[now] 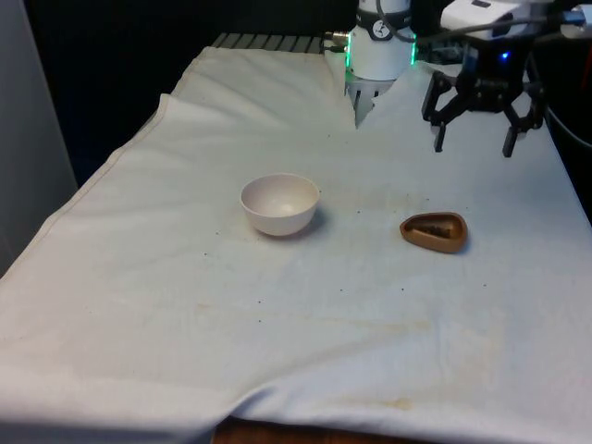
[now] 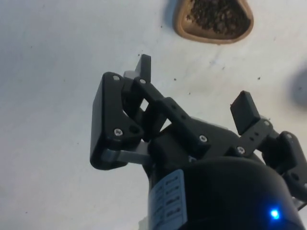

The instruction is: Pour the coffee beans from the cup into the bowl.

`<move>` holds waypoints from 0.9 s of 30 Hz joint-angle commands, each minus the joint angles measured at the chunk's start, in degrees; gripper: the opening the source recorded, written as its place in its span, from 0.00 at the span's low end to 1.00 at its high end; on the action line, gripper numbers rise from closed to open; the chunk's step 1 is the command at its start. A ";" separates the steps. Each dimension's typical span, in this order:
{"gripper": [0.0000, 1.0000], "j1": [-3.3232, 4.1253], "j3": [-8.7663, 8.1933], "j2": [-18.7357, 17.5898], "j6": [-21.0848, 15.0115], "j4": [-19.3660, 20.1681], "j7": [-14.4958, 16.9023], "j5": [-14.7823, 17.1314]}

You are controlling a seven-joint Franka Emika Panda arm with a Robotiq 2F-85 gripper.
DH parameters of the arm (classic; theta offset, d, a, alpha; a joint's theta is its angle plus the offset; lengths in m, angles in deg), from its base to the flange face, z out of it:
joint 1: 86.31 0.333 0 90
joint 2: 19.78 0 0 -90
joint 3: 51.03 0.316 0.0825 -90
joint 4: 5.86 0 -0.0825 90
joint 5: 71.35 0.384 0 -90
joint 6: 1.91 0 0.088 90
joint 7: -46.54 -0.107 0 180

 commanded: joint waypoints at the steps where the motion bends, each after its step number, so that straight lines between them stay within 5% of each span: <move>1: 1.00 0.52 -0.34 -0.92 -0.74 -0.52 -1.26 -1.60; 3: 1.00 0.00 0.17 -0.69 -0.52 -0.29 -0.74 -1.09; 4: 1.00 0.52 -0.17 -1.66 -1.03 -0.97 -2.01 -2.64; 11: 1.00 0.63 0.52 -5.33 -0.92 -3.67 -5.61 -6.59; 12: 1.00 0.11 0.97 -4.98 -0.80 -3.32 -4.87 -6.02; 13: 1.00 0.63 0.57 -5.84 -0.92 -4.07 -6.02 -6.99; 20: 1.00 0.92 0.86 -9.28 -1.03 -6.65 -9.40 -8.37; 21: 1.00 0.52 1.26 -9.00 -0.80 -6.36 -8.65 -8.02; 27: 1.00 1.09 1.32 -11.57 -1.32 -8.14 -11.80 -9.34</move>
